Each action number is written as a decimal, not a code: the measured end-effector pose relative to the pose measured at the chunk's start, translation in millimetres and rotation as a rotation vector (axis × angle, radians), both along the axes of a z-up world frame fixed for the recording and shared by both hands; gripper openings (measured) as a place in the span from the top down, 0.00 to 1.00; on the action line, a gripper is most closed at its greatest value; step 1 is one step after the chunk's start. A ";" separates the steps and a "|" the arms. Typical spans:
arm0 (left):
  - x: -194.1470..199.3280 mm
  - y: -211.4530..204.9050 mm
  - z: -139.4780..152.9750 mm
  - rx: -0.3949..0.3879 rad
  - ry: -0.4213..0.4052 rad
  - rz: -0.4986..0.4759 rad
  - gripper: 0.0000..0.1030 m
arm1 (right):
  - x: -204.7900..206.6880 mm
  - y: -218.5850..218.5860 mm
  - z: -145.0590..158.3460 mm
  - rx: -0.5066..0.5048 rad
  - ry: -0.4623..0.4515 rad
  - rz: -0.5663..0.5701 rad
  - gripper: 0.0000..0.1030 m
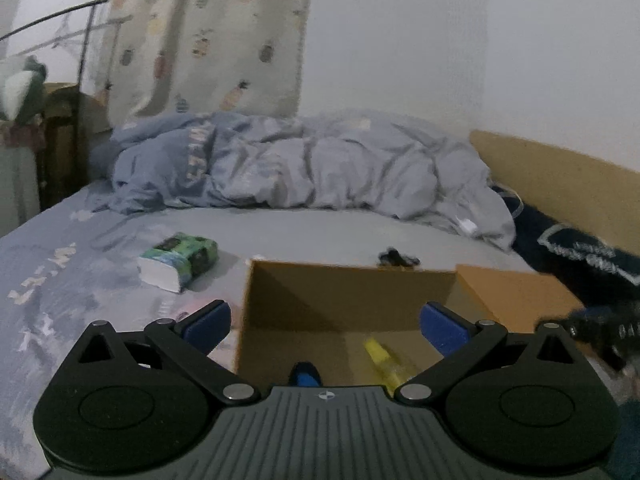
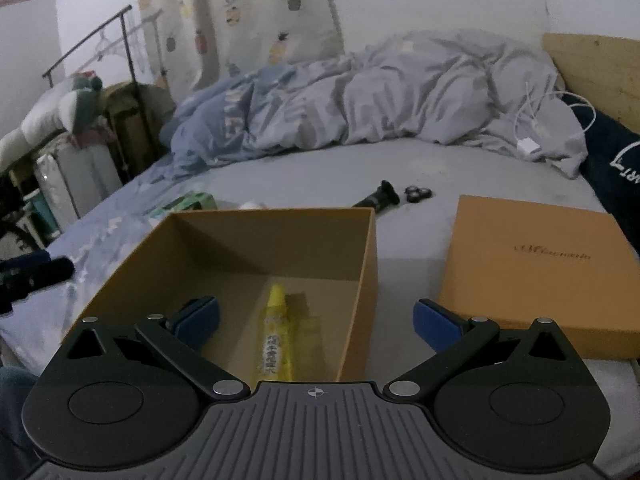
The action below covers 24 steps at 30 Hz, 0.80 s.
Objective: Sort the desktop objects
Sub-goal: 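Withdraw the right tool up out of the brown box, then move the left tool toward the pink mouse beside the box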
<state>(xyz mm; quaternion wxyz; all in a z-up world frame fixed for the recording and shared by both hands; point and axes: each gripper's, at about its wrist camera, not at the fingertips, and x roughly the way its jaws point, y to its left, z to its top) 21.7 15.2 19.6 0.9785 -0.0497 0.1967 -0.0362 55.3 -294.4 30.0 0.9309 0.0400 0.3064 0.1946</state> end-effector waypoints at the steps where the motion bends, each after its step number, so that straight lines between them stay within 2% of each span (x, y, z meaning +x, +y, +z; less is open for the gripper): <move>1: 0.3 4.3 2.6 -0.008 -0.007 0.013 0.00 | 0.2 -0.3 0.0 0.003 0.001 -0.002 0.00; 7: 8.2 38.1 18.7 -0.045 -0.048 0.119 0.00 | 1.1 -2.4 0.1 0.018 0.010 -0.013 0.00; 14: 41.0 63.8 27.5 0.056 -0.093 0.140 0.00 | -1.0 9.1 14.7 0.055 0.019 -0.006 0.00; 19: 74.4 82.4 22.1 0.104 -0.066 0.131 0.00 | 3.9 21.0 19.8 0.059 0.032 0.002 0.00; 24: 106.4 98.0 2.9 0.152 -0.012 0.107 0.00 | 12.1 33.0 20.7 0.057 0.049 0.011 0.00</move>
